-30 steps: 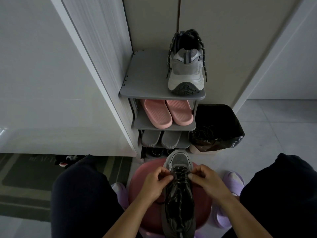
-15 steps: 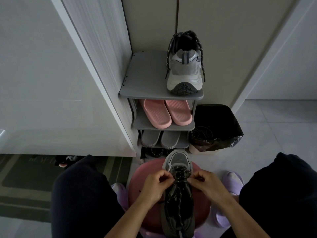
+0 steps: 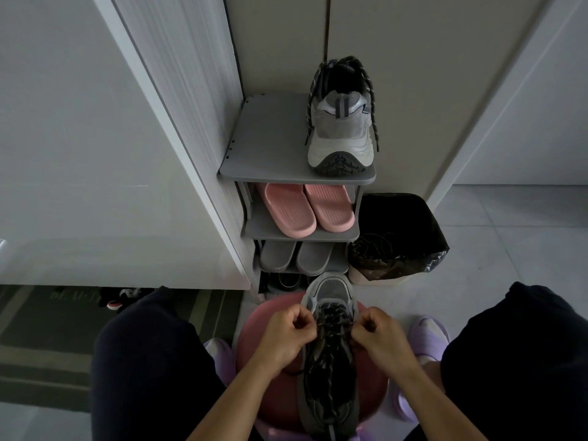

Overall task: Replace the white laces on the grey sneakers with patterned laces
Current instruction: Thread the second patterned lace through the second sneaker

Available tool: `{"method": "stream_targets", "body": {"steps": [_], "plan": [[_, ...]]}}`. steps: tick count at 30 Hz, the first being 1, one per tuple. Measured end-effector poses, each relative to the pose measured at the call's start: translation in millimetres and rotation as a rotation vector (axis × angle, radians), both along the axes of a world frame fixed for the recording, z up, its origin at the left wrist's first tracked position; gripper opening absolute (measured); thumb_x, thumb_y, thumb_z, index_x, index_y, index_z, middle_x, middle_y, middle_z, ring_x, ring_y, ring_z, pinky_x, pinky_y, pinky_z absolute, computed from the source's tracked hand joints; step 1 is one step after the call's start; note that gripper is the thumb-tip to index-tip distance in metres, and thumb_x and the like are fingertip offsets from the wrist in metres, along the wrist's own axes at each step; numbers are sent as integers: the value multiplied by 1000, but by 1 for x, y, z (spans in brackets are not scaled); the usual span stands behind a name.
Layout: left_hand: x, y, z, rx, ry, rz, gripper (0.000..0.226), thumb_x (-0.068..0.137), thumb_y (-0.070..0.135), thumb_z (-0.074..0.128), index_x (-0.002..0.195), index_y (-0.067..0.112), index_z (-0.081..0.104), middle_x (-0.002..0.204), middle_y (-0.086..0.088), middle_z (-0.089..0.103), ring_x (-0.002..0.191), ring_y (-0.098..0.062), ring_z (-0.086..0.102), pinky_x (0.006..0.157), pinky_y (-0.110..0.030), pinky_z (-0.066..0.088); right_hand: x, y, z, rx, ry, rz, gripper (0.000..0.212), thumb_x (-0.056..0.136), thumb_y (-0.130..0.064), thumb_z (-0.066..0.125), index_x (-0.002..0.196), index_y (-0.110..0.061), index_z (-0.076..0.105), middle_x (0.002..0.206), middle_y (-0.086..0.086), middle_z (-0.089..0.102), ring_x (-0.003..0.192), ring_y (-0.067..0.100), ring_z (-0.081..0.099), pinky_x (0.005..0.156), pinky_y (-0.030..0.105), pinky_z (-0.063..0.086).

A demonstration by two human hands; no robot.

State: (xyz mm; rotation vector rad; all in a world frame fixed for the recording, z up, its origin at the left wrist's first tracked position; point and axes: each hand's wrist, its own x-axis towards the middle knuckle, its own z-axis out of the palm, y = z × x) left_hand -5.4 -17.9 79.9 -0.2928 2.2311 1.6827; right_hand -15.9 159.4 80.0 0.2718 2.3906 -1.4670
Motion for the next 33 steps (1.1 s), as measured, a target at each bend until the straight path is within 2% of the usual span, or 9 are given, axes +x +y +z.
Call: {"method": "stream_targets", "body": {"steps": [3,6,10,13,16,22,24,28,33], "plan": [[-3,-1,-2,25,-40,-2,18,83,6,61,71,19,57,70,5,57,68,-8,51,69,-21,43,0,1,1,-187,-78,-44,16,81,2,62,70,-8,57,60,4,62,57,13,58,58,23,48],[-1,-2,-5,-15,-20,-29,12,85,12,63,77,20,58,74,6,59,71,-7,53,70,-20,44,3,4,-1,-304,-170,-6,6,82,-3,65,79,-7,63,69,7,65,67,17,59,66,28,49],[5,1,-5,-72,38,-92,18,88,13,60,76,27,56,71,12,56,67,-2,50,66,-14,41,5,-1,-6,-277,-146,-37,9,83,-1,63,75,-6,63,62,2,59,59,12,52,60,24,43],[9,5,-3,-26,48,22,22,87,8,58,70,21,53,66,10,52,60,-1,45,59,-11,38,7,-7,-5,-271,-130,-82,9,85,2,54,78,5,59,63,7,58,61,16,52,58,25,43],[9,8,-5,46,8,139,22,84,4,58,68,17,52,64,7,48,61,-6,42,56,-11,36,7,-8,-4,-270,-121,-116,16,84,4,52,70,-3,55,60,6,57,59,16,53,54,22,45],[10,7,-6,88,-12,91,15,87,8,60,75,17,55,71,5,54,67,-4,49,63,-9,41,4,1,-3,-345,-158,-73,6,85,0,59,84,6,59,73,14,62,66,19,59,65,27,51],[10,7,-6,77,-7,74,11,86,11,62,80,19,58,78,6,59,73,-2,54,67,-8,43,5,2,-3,-358,-163,-46,7,84,-3,62,87,3,62,77,14,64,71,21,60,70,30,51],[9,10,-3,17,39,60,14,86,11,63,80,22,58,78,6,60,74,-3,56,67,-8,44,5,-2,-1,-378,-156,-34,5,84,-2,62,81,-6,63,69,5,65,62,9,60,60,16,50],[9,13,-1,0,58,99,17,88,9,60,76,21,56,71,7,58,66,-1,53,64,-10,43,5,-2,-1,-381,-155,-45,10,86,-2,59,79,-8,63,68,3,64,58,7,59,57,14,48]]}}
